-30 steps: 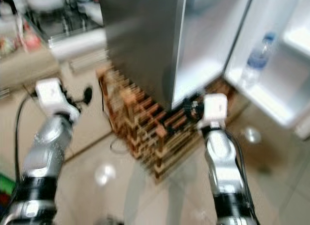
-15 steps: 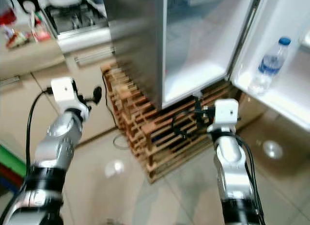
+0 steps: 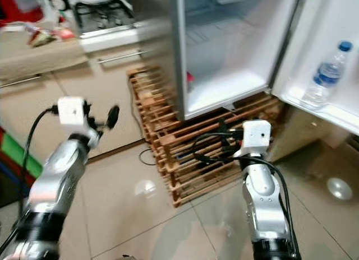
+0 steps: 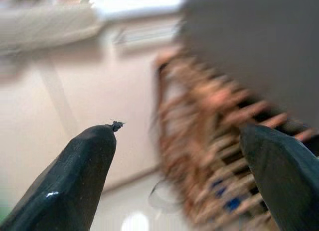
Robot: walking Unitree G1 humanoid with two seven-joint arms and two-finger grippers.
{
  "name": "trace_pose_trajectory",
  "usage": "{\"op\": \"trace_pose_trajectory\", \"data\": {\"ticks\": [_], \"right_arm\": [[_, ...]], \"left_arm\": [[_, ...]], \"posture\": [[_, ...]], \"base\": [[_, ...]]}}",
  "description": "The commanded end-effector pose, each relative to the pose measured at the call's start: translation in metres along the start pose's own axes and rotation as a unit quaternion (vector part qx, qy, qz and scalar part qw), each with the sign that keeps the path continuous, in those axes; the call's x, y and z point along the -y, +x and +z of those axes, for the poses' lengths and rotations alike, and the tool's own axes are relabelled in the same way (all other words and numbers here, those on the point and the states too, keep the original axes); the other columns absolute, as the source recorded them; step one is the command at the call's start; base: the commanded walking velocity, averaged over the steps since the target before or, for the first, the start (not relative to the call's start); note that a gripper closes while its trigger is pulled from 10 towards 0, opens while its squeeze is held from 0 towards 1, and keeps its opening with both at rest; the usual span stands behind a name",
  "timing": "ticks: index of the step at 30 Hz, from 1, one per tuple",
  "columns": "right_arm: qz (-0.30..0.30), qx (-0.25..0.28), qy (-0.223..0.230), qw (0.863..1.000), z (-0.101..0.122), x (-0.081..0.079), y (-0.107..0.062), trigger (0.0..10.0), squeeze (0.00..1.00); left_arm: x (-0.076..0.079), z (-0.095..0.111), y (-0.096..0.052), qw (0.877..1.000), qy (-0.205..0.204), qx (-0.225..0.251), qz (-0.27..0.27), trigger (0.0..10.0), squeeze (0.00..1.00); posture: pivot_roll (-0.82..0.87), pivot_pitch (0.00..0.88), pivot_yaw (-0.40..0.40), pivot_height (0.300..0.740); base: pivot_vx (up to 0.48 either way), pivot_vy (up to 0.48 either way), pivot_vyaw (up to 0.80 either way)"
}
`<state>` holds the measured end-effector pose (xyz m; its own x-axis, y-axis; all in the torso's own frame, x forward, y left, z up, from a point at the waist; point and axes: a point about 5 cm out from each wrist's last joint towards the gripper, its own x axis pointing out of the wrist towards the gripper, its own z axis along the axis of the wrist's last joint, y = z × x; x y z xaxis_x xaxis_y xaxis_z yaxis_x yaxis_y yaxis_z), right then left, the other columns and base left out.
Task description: Restocking fridge
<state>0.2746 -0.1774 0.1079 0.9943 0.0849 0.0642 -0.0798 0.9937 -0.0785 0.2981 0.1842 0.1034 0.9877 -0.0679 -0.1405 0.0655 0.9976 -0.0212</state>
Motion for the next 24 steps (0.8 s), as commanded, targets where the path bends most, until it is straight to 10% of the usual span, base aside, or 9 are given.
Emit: {"op": "trace_pose_trajectory", "data": {"ticks": [1, 12, 16, 24], "right_arm": [[0.002, -0.009, 0.016, 1.0, -0.004, -0.002, -0.001, 10.0, 0.06], [0.037, -0.01, 0.019, 0.999, -0.003, -0.014, 0.007, 10.0, 0.13], [0.064, -0.008, 0.006, 0.998, -0.002, -0.021, 0.012, 10.0, 0.2], [0.051, -0.018, 0.023, 0.998, -0.004, -0.025, 0.023, 10.0, 0.16]], "left_arm": [[-0.004, 0.001, -0.002, 1.0, -0.023, -0.003, 0.013, 10.0, 0.0], [0.029, 0.03, -0.007, 0.995, 0.016, 0.074, -0.065, 10.0, 0.0], [0.043, 0.062, 0.001, 0.989, -0.028, 0.126, -0.069, 10.0, 0.0], [0.036, 0.057, 0.002, 0.992, -0.025, 0.109, -0.05, 10.0, 0.0]], "posture": [[-0.07, 0.0, 0.082, 0.74], [-0.04, 0.0, 0.057, 0.74], [-0.02, 0.0, 0.049, 0.74], [0.0, 0.0, 0.05, 0.74]], "base": [[0.0, 0.0, 0.51], [0.0, 0.0, 0.5], [0.24, 0.0, 0.48], [0.48, 0.0, 0.37]]}}
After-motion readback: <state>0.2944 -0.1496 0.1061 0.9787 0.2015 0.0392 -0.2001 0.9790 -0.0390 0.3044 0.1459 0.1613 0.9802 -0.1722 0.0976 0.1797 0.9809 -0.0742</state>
